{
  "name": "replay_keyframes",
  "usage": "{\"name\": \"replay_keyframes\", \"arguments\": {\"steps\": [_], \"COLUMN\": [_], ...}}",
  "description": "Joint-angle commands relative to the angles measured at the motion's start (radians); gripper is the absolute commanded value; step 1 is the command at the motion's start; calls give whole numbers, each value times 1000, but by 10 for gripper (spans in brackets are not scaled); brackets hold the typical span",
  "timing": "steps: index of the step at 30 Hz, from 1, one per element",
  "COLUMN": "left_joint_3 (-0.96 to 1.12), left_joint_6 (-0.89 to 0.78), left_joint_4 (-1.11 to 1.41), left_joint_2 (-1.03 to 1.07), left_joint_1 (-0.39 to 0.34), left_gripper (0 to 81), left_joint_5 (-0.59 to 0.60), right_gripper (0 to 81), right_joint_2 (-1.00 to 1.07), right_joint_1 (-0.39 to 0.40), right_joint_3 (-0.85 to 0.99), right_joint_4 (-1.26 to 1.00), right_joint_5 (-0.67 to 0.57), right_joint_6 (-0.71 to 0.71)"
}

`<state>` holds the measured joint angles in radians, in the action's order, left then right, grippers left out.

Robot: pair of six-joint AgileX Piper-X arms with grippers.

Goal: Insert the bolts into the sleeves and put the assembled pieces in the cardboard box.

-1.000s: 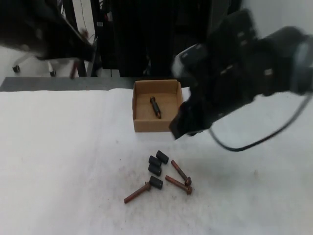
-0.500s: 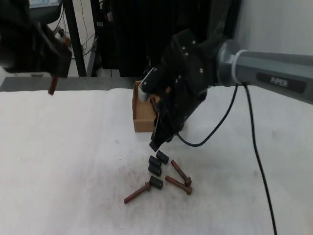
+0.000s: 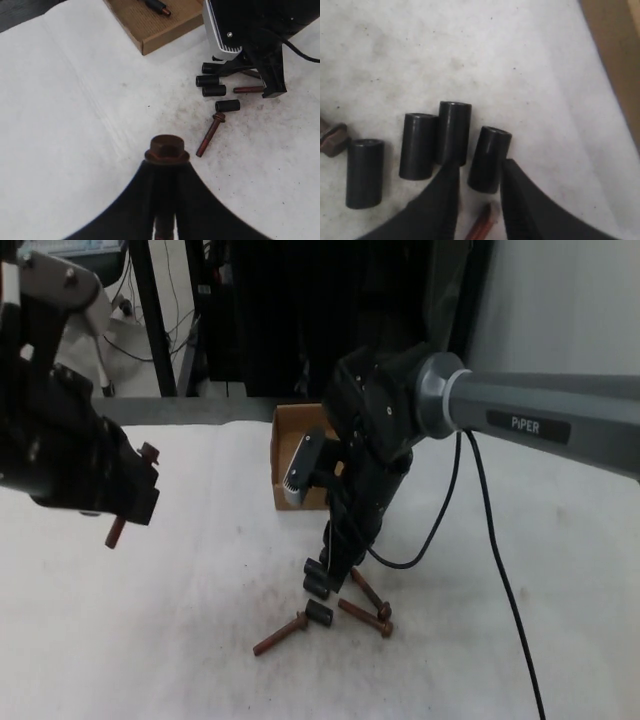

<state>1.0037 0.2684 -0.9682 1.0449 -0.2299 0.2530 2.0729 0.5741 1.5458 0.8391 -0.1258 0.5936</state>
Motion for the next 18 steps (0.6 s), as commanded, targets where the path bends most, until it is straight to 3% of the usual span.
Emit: {"name": "replay_keyframes", "arguments": {"steps": [1,18], "left_joint_3": [1,1], "left_joint_6": [1,1], "left_joint_4": [16,15], "left_joint_2": [-12,-67], "left_joint_1": [3,3], "left_gripper": [1,1], "left_joint_5": [4,4], "right_gripper": [279,279], "right_joint_2": [4,47], "right_joint_1": [2,2], "right_joint_3": [5,5], "right_joint_4": [-11,-72], "right_joint_5": [4,75], "right_joint_6": [11,81]}}
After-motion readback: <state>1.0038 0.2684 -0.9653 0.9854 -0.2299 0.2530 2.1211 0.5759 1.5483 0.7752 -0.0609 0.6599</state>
